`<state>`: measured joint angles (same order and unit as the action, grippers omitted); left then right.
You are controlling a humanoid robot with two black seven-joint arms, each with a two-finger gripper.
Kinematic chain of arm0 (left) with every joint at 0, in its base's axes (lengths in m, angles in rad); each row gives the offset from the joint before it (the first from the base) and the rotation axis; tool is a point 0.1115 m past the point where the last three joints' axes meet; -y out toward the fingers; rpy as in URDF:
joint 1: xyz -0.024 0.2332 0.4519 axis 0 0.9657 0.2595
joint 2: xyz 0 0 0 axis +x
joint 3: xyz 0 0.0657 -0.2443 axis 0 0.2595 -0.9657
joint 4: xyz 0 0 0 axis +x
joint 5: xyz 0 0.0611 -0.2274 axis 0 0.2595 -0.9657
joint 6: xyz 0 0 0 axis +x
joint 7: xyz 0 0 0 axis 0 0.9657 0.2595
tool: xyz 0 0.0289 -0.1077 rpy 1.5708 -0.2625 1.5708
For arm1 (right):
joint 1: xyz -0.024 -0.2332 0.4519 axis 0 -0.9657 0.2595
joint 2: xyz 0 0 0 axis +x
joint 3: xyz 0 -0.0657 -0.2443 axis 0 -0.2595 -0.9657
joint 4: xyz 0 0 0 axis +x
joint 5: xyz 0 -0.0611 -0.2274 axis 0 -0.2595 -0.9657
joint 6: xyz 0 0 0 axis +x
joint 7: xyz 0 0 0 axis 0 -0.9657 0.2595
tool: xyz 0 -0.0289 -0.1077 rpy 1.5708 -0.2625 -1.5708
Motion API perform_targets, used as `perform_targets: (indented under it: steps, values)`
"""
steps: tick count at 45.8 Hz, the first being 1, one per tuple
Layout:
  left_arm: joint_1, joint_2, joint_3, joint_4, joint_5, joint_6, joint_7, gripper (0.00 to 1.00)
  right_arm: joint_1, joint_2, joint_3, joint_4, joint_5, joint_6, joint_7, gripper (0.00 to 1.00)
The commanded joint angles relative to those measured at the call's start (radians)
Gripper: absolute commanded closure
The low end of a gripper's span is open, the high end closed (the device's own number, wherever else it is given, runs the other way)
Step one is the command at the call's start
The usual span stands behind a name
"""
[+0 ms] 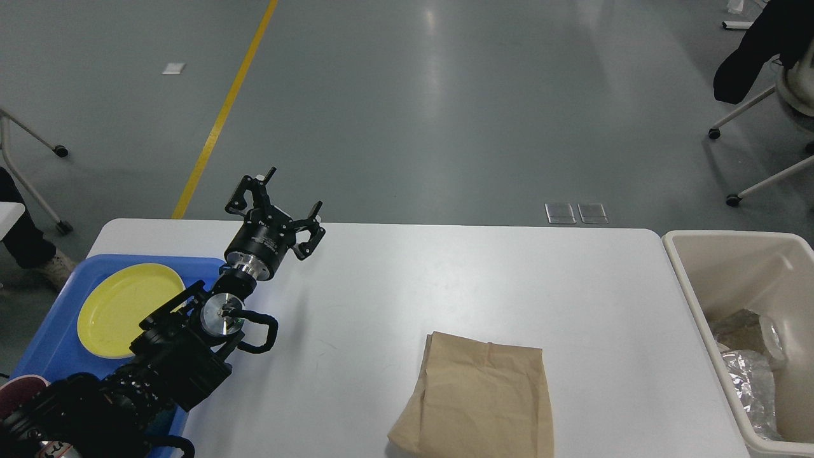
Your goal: Tidy desktop
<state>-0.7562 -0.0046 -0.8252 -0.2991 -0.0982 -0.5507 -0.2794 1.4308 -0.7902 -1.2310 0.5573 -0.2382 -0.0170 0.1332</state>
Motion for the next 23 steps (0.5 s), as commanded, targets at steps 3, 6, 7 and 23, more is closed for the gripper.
perform_targets:
  steps: [3, 6, 7, 23]
  values:
    - [0.000, 0.000, 0.000, 0.000, 0.000, 0.000, 0.000, 0.02, -0.278, 0.026, 0.211, -0.100, 0.131, -0.119, 0.003, 1.00]
    - [0.000, 0.000, 0.000, 0.000, 0.000, 0.000, 0.000, 0.02, -0.377, 0.063, 0.295, -0.143, 0.166, -0.146, 0.005, 1.00]
    - [0.000, 0.000, 0.000, 0.000, 0.000, 0.000, 0.000, 0.02, -0.409, 0.080, 0.323, -0.163, 0.174, -0.153, 0.005, 1.00]
    - [0.000, 0.000, 0.000, 0.000, 0.000, 0.000, 0.000, 0.02, -0.618, 0.226, 0.479, -0.310, 0.181, -0.155, 0.005, 0.11]
